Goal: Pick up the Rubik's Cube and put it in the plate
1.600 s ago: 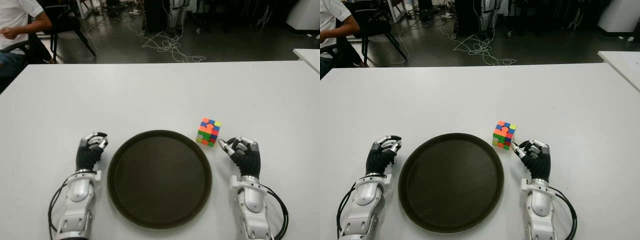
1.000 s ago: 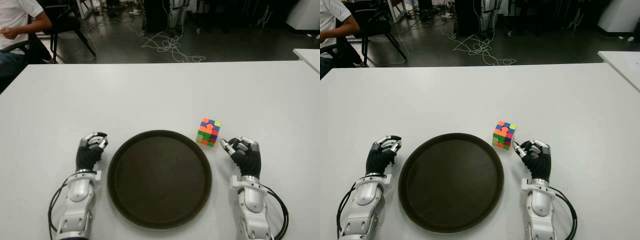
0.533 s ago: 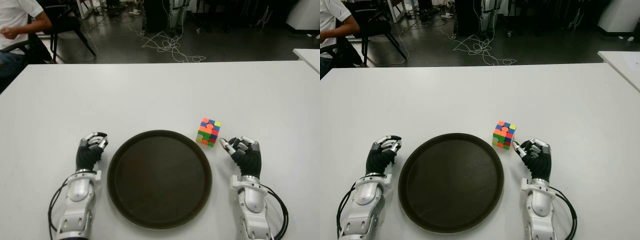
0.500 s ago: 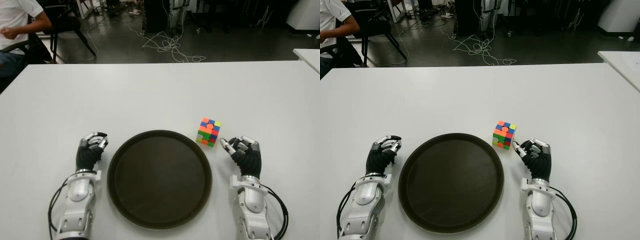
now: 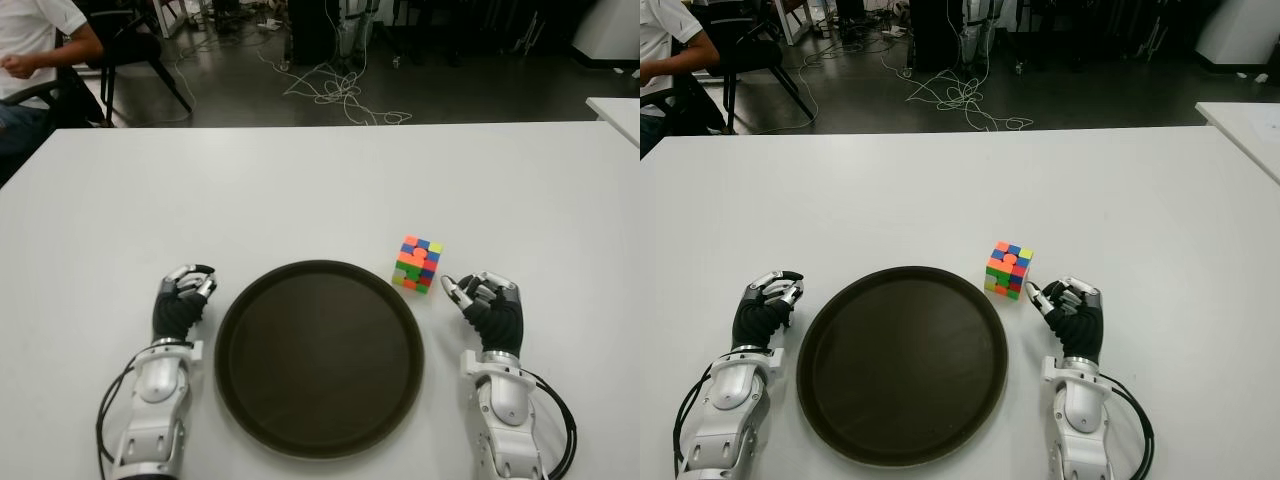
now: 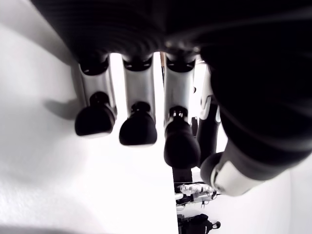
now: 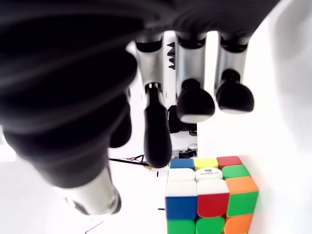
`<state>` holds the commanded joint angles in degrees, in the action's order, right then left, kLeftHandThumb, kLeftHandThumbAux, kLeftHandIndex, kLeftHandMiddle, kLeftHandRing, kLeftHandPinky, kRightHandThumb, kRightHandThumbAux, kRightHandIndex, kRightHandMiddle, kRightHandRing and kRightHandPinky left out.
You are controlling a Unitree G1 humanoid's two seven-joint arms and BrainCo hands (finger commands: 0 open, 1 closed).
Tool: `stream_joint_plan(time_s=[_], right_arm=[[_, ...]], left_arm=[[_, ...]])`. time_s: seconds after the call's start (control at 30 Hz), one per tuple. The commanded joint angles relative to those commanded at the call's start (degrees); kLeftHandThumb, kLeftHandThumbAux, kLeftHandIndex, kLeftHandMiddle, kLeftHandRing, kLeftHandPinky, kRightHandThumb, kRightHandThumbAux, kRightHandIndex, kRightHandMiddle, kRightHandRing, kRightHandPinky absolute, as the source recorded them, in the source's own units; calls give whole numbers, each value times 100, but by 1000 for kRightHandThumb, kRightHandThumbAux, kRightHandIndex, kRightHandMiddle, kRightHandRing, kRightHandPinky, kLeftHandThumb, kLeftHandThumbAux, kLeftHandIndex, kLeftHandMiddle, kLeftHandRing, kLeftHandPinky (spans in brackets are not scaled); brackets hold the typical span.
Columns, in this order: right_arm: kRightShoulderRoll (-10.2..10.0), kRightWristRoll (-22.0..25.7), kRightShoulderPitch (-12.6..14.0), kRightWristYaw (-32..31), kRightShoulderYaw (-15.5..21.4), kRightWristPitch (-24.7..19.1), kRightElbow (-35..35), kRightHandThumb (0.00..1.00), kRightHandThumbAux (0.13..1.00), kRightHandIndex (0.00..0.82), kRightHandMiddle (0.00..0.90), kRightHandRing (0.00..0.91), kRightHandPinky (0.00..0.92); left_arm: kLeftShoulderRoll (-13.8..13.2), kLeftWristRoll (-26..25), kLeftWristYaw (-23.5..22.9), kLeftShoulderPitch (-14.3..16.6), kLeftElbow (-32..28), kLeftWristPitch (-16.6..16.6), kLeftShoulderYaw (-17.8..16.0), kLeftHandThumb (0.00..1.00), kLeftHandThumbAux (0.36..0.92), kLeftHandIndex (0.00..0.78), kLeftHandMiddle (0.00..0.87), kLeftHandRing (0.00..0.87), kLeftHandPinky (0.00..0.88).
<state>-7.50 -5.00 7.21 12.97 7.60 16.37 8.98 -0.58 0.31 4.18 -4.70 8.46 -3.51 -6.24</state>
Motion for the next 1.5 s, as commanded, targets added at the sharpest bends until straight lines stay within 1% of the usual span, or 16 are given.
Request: stream_joint_plan(time_s=[0.07,0.17,0.2,0.23,0.27,0.3,0.33,0.37,0.47,0.6,0.7,0.83,0.9,1.13,1.37,1.5], right_arm=[[12,-134,-2,118,-13,-64,-24,96,850,708,822,838,834],[30,-296,-8,254,-33,-151,-60,41,845,635,751,771,758],[32,-353,-12,311,-38,-167,-66,26,841,601,710,731,713],[32,-393,-14,351,-42,-179,-71,16,832,549,649,668,639],[36,-439,-18,397,-46,-171,-68,13,829,531,627,645,613],[39,-470,-20,428,-49,-164,-65,8,823,481,571,590,552],[41,-488,-21,446,-52,-159,-63,5,820,448,534,554,512],[52,-520,-26,474,-54,-153,-62,4,818,437,521,541,498],[89,-573,-20,496,-69,-68,-43,1,818,286,374,383,346],[123,-558,-17,445,-79,68,-3,0,813,196,285,280,234],[172,-483,-40,360,-57,271,116,0,803,138,221,207,165],[198,-434,-85,314,-40,552,277,0,796,80,140,121,98],[205,-441,-94,325,-41,649,322,0,799,67,115,97,79],[272,-622,-96,403,-75,700,372,0,811,32,38,19,11],[370,-1037,-68,539,-146,598,314,0,814,5,3,1,0],[465,-1460,-69,733,-196,578,317,0,840,1,0,0,0]], left_arm=[[1,1,5,-4,-7,-10,-1,710,704,444,813,822,813],[6,0,16,-4,-13,-33,-5,710,704,444,812,821,811],[10,-4,19,-5,-16,-38,-9,710,704,444,811,820,811],[14,-8,21,-5,-18,-42,-11,710,704,444,810,819,810],[19,-14,23,-5,-21,-44,-14,710,704,444,809,819,810],[24,-18,24,-6,-23,-43,-15,710,704,444,809,819,810],[27,-20,24,-7,-24,-43,-15,710,704,444,808,818,810],[28,-21,22,-10,-28,-38,-14,710,704,444,808,818,810],[35,-34,10,-19,-51,-39,-10,710,704,444,810,819,813],[31,-53,-9,-25,-62,-35,-6,709,704,444,812,820,812],[32,-55,-12,-33,-92,-55,-1,709,704,444,812,819,812],[34,-30,15,-48,-145,-143,9,708,705,444,810,818,810],[37,-10,37,-52,-162,-175,15,708,705,443,809,817,809],[42,-14,51,-46,-141,-177,7,708,705,444,811,818,808],[46,-63,19,-60,-127,-129,-13,708,705,444,811,818,807],[51,-76,12,-60,-117,-116,-15,710,704,444,809,817,806]])
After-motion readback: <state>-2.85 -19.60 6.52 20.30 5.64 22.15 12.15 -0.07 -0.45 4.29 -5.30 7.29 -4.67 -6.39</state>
